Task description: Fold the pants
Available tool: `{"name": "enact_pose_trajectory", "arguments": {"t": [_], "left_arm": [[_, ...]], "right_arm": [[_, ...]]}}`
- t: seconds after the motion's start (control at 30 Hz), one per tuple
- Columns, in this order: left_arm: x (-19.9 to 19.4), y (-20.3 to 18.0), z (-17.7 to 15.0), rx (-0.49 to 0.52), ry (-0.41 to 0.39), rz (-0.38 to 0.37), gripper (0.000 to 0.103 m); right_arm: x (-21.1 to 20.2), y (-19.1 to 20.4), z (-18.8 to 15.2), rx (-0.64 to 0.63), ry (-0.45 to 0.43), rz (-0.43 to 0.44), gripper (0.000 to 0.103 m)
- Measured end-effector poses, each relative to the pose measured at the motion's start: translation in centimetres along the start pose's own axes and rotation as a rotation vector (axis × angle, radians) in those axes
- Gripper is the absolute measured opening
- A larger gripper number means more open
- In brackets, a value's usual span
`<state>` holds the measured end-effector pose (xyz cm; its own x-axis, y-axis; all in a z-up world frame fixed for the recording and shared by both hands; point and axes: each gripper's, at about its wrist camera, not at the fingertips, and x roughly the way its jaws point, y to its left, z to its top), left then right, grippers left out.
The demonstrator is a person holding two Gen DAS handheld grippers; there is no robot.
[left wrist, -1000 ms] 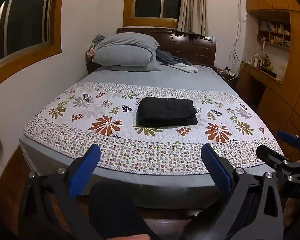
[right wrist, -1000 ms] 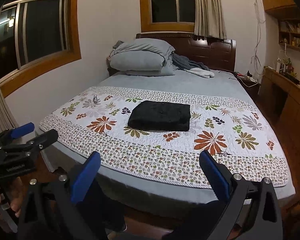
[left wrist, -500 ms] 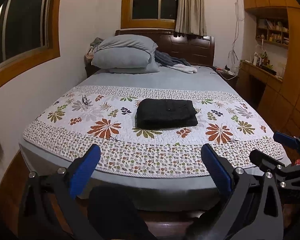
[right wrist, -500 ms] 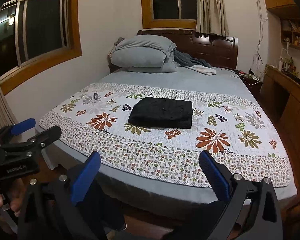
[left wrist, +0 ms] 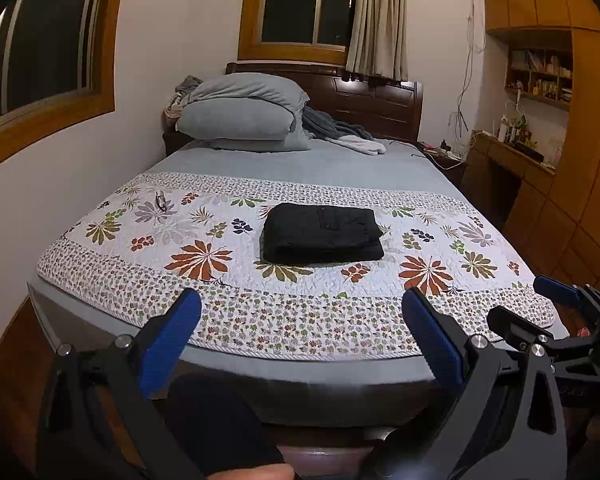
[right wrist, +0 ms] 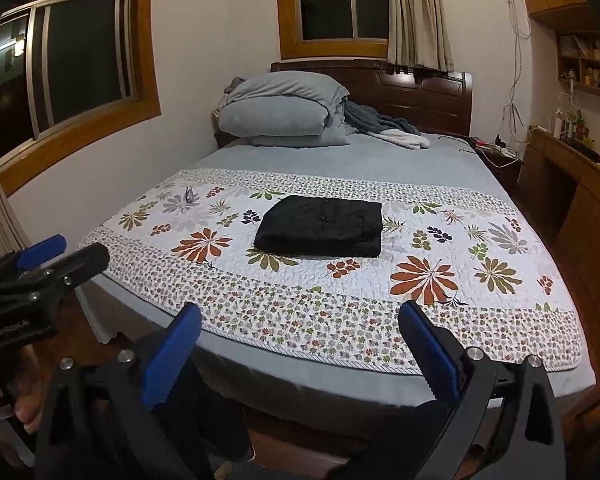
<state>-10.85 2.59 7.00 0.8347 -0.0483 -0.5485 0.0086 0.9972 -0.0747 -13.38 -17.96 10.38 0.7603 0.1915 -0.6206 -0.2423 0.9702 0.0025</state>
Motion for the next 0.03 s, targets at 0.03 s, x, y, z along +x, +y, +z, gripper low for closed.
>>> {"name": "enact_pose_trajectory", "arguments": {"t": [0.03], "left_arm": [[0.04,0.06,0.01,-0.003,0.002,0.002,0.1]], "right_arm": [[-0.06,0.01,0.01,0.001,-0.002,0.001,0.1]]}}
